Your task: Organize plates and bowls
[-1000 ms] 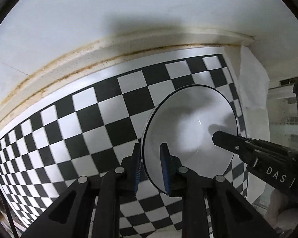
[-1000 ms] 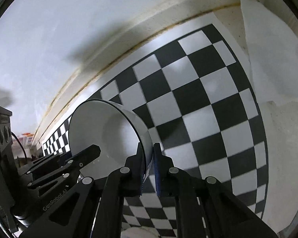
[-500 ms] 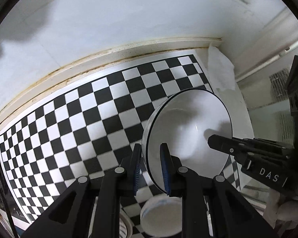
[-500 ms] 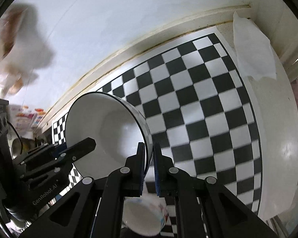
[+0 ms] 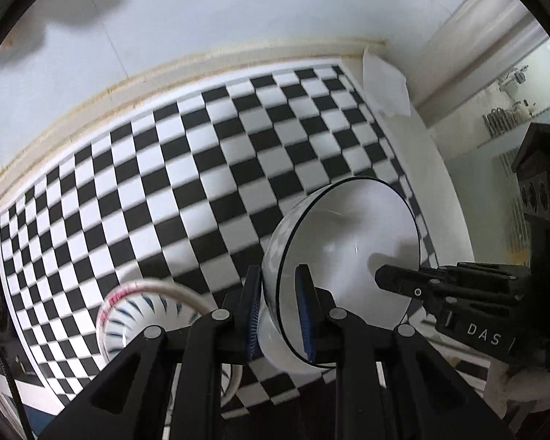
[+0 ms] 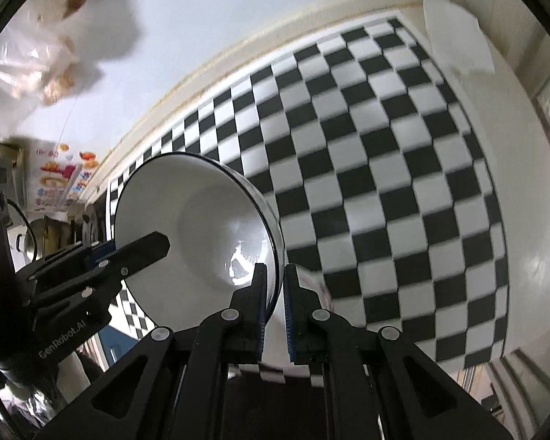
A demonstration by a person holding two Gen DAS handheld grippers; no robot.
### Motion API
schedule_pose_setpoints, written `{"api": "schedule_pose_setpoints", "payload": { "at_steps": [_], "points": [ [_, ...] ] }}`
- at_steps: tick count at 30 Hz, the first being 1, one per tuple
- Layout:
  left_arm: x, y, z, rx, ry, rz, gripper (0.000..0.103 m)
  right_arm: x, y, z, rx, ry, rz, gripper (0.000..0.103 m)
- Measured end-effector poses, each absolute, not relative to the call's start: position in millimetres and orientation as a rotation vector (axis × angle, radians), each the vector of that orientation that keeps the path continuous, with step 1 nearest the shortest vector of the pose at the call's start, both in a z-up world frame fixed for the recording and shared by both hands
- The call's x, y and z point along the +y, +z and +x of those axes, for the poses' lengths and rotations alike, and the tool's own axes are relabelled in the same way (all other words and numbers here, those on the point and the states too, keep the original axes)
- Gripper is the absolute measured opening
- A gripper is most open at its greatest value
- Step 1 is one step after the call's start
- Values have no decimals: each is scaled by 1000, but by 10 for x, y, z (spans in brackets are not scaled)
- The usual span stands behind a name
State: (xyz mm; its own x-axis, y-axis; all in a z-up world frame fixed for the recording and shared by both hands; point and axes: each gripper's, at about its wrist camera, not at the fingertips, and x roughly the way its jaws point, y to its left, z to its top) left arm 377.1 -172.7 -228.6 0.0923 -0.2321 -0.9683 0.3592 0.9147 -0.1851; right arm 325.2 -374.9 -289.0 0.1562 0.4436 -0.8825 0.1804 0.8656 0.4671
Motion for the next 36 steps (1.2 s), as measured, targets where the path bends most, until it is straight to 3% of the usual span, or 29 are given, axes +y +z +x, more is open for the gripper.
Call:
{"api": "schedule_pose_setpoints", "payload": {
  "at_steps": [14,36],
  "points": [
    [-1693,-2936,3402,1564,-440,145,17,-3619,-3479,2803,1562,184,549,11],
    [-1798,-3240,3336,1606,-411,249,17,-3511,-3733,2865,1638,165,502,13]
  ]
}}
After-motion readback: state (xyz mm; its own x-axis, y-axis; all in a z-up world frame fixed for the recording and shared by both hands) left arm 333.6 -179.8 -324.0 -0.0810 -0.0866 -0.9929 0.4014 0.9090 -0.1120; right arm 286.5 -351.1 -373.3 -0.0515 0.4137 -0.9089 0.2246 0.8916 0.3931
